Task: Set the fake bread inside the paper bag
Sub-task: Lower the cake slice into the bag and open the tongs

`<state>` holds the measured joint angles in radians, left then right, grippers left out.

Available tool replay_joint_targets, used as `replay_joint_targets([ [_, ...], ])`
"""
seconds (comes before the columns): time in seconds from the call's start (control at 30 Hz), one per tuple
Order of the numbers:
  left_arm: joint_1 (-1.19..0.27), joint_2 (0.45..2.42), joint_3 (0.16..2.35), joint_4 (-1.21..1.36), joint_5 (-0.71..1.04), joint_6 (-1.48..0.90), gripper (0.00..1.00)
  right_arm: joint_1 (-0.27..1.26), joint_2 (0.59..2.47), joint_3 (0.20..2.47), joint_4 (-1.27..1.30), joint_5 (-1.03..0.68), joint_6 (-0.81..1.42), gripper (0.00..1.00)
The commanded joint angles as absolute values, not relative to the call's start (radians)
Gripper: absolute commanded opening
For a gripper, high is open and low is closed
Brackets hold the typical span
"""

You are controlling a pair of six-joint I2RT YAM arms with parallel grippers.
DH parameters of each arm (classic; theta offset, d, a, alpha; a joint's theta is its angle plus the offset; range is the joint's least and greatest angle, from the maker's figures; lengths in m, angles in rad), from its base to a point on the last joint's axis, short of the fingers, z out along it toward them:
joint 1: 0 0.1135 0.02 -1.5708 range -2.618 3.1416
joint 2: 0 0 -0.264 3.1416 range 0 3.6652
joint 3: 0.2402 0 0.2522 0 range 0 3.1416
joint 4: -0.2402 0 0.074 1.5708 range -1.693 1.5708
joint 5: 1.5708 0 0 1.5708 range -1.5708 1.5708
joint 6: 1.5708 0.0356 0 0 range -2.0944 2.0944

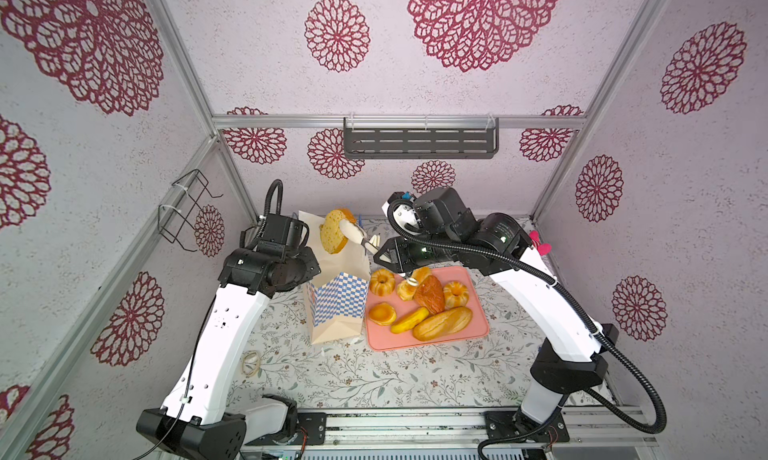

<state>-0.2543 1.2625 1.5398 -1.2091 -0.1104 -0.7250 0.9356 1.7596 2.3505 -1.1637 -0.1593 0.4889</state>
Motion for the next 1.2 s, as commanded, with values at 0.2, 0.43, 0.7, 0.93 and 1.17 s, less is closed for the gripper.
replay_joint_targets([
  [0.2, -0.245, 1.236, 1.534, -1.204, -0.125, -0.719, 0.0, 0.976, 1.806, 2.392, -1.276, -0.049, 0.436, 0.2],
  [0.43, -0.245, 1.23, 1.522, -1.195, -0.116, -0.722, 0.0, 0.991, 1.836, 2.351, -1.263, -0.061, 0.425, 0.21],
  [0.7, -0.246, 1.223, 1.523, -1.182, -0.1, -0.725, 0.0, 0.99, 1.866, 2.34, -1.3, -0.001, 0.426, 0.22],
  [0.93, -0.248, 1.237, 1.557, -1.175, -0.085, -0.721, 0.0, 0.989, 1.853, 2.3, -1.294, 0.012, 0.434, 0.33],
  [1.17, -0.249, 1.247, 1.565, -1.173, -0.079, -0.716, 0.0, 0.989, 1.83, 2.291, -1.265, 0.006, 0.446, 0.4],
])
